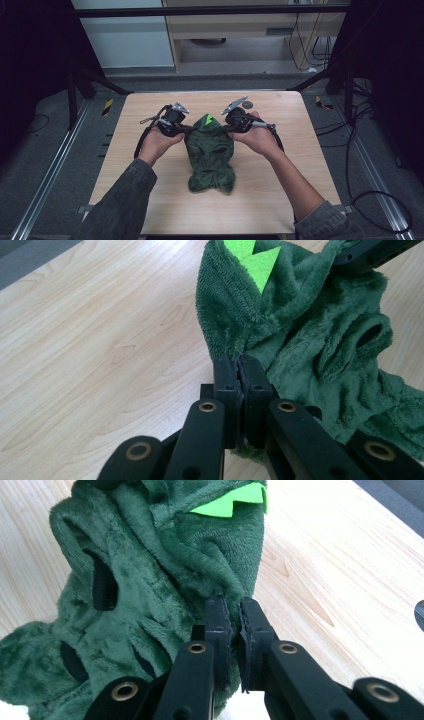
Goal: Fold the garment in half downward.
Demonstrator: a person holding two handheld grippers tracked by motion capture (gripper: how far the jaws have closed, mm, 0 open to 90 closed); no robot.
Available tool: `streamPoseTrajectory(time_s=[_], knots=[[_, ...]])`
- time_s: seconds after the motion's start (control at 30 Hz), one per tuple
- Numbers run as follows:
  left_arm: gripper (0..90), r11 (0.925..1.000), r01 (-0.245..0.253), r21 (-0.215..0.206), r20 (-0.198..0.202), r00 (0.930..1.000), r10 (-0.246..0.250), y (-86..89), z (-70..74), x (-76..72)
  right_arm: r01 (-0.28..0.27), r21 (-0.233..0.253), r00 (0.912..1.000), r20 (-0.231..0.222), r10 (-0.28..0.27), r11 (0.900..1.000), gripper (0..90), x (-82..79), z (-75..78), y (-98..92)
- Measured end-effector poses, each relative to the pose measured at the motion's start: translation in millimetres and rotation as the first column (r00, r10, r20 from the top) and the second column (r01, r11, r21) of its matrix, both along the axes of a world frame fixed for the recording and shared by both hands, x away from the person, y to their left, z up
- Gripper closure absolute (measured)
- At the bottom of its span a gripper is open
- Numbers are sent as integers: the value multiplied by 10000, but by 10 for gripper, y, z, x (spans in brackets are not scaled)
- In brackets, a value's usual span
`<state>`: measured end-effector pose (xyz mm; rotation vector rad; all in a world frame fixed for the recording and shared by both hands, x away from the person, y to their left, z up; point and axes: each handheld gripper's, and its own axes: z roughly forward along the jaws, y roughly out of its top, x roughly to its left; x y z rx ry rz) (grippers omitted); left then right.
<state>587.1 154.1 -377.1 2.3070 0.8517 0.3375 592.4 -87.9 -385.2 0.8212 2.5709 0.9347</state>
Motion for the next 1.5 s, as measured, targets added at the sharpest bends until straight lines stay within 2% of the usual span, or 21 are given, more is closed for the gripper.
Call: streamPoseTrajectory(time_s=[0.23,0.5,0.83,1.1,1.23,1.33,1.5], knots=[[878,9999,94,85,133,9999,-95,-13,-1,-17,-88,-55,9999,65,89,9999,849,-1,-3,8],[876,9997,153,178,275,9995,-158,-21,-35,-110,-219,-237,9995,235,225,9995,847,-72,-38,24],[876,9992,296,271,324,9990,-305,-31,-60,-201,-331,-382,9992,205,339,9987,842,-130,-106,12],[874,9989,354,300,521,9980,-369,-23,-77,-278,-396,-495,9988,272,410,9980,840,-201,-126,7],[871,9983,535,212,415,9977,-543,-8,-124,-353,-393,-434,9986,346,408,9983,836,-275,-159,-12],[872,9974,679,254,357,9970,-688,-16,-196,-423,-483,-477,9982,333,499,9977,836,-390,-235,-30],[872,9966,763,303,359,9964,-774,-49,-207,-467,-546,-527,9979,315,563,9971,834,-457,-281,-41]])
